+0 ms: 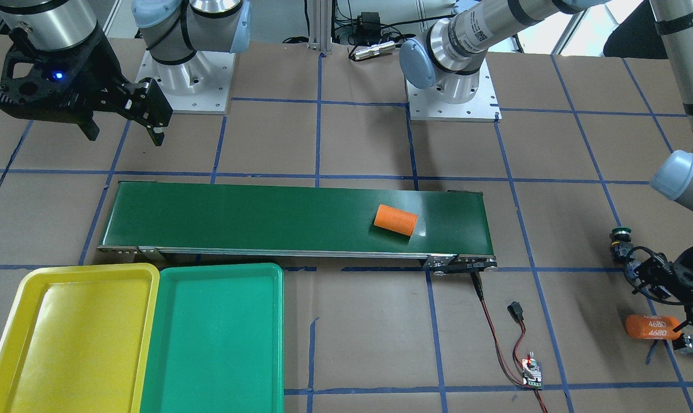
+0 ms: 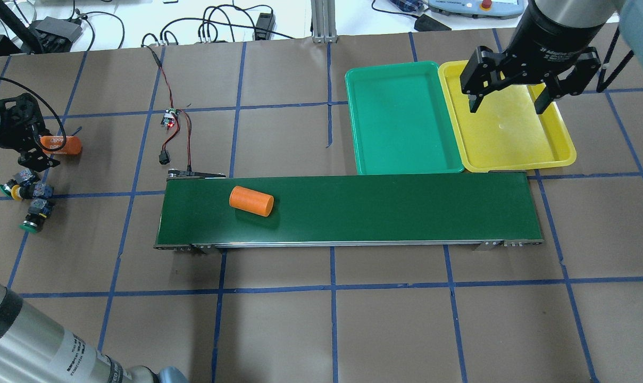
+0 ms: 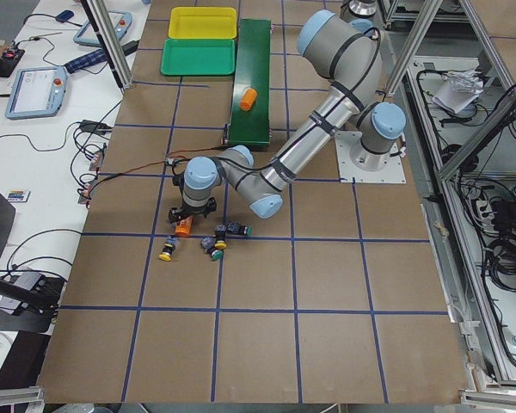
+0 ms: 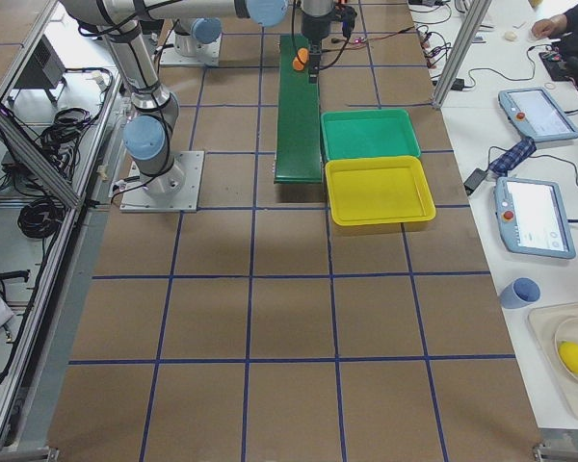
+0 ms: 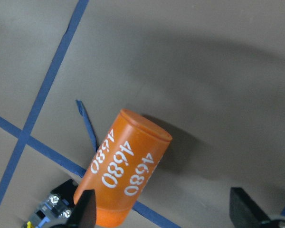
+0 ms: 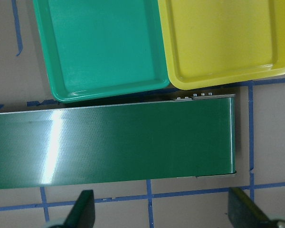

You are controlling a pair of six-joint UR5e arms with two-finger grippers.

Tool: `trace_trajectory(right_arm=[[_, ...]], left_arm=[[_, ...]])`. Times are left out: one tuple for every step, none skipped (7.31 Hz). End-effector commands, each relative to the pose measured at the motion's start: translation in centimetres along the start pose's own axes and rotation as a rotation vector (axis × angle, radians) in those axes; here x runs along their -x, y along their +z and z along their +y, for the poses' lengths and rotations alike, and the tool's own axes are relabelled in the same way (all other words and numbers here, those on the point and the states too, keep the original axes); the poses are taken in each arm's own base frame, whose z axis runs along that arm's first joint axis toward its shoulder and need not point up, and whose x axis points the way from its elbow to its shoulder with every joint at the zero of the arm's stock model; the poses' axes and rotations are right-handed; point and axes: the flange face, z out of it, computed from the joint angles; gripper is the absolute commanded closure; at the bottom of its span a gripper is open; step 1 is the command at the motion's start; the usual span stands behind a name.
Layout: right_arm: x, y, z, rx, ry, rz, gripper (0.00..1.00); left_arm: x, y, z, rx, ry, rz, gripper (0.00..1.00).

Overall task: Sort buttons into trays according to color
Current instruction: 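Grasp the second orange cylinder with the left gripper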

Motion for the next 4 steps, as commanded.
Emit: trace_trajectory(right_arm=[[0.0,0.0,0.0,0.000,0.000,0.004,0.00],[0.0,0.1,0.0,0.002,0.000,0.004,0.00],[0.0,0.1,0.0,0.002,0.000,0.004,0.00],[-0.1,0.1,0.0,0.003,0.000,0.006,0.00]], left_arm=[[1.9,0.7,0.1,-0.021,0.013,0.001,0.00],[2.4,0.8,0.4,-0.025,0.024,0.024,0.00],[3.2,1.3,0.4,-0.027,0.041,0.021,0.00],[3.1,2.4,0.4,-0.065,0.034,0.027,0.00]])
